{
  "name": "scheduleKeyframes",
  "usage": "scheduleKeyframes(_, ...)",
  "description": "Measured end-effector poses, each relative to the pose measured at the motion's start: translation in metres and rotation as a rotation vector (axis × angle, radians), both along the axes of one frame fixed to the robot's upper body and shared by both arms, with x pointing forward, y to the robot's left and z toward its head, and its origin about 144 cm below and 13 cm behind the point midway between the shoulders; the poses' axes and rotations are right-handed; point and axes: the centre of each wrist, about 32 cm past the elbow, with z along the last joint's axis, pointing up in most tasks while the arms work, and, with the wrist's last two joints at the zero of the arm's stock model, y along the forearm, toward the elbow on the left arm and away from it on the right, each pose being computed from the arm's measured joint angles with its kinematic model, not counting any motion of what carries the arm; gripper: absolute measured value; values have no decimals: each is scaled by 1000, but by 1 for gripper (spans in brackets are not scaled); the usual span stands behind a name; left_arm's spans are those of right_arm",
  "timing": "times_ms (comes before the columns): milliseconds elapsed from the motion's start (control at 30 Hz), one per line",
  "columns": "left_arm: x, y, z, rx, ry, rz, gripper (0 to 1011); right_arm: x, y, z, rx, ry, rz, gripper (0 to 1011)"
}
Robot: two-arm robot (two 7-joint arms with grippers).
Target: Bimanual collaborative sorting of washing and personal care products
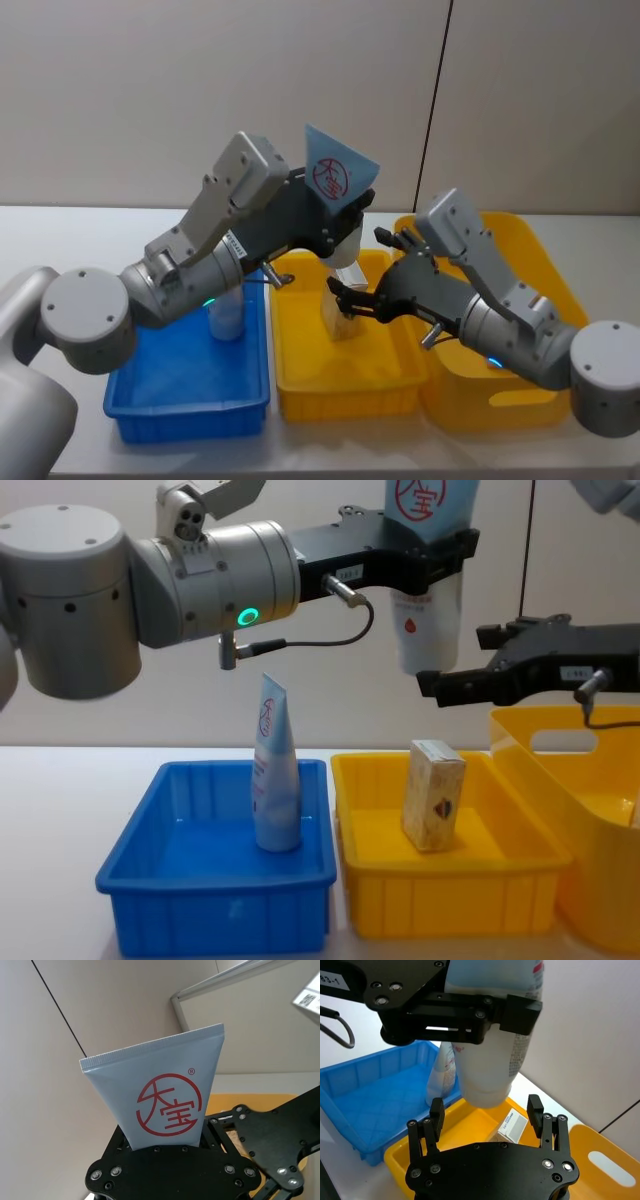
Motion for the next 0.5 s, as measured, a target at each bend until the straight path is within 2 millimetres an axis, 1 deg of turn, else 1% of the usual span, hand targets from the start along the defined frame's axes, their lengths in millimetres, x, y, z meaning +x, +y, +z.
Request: scheduleKeyframes(500,-1,-5,-1,-4,1,-26,363,8,10,-2,15,-7,2,1003)
